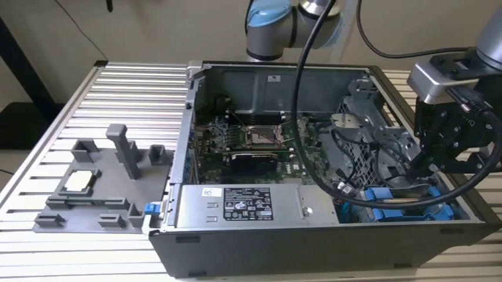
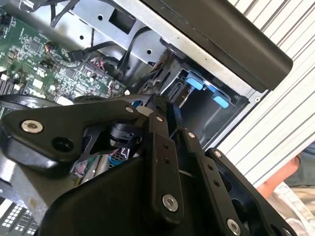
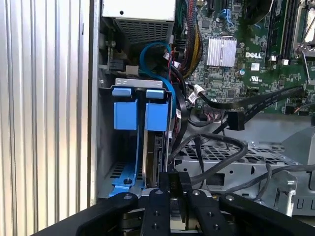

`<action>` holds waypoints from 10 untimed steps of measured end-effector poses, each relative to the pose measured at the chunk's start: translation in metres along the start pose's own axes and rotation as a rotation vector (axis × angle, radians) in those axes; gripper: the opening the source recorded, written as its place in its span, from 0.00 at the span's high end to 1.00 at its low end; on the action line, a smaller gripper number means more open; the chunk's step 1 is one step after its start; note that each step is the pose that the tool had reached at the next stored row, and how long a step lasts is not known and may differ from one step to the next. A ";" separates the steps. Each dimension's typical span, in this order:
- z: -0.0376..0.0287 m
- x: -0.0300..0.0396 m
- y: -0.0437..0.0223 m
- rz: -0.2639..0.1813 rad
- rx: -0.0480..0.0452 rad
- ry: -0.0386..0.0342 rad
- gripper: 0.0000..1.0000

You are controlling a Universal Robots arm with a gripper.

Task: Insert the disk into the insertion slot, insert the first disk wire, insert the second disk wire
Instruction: 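Insert the first disk wire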

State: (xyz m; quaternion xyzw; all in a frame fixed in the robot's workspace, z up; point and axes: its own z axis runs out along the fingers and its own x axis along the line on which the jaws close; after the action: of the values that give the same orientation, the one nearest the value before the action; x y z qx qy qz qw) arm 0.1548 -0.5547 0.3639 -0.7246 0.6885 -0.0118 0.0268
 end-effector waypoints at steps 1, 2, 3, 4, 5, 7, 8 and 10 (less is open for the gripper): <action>0.0000 0.0000 0.0000 0.000 0.0000 0.0000 0.81; 0.0004 0.0000 0.0001 0.000 0.0016 -0.0003 0.81; 0.0011 0.0000 0.0005 0.000 0.0078 0.0004 0.81; 0.0021 0.0000 0.0011 0.000 0.0152 0.0012 0.81; 0.0032 0.0000 0.0021 -0.001 0.0203 0.0017 0.81; 0.0057 -0.0001 0.0049 -0.001 0.0309 0.0026 0.81; 0.0068 -0.0001 0.0064 0.000 0.0361 0.0033 0.81; 0.0085 0.0001 0.0076 0.000 0.0443 0.0059 0.81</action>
State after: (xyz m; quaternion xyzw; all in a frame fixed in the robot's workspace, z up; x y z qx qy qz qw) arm 0.1476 -0.5549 0.3550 -0.7240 0.6880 -0.0292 0.0408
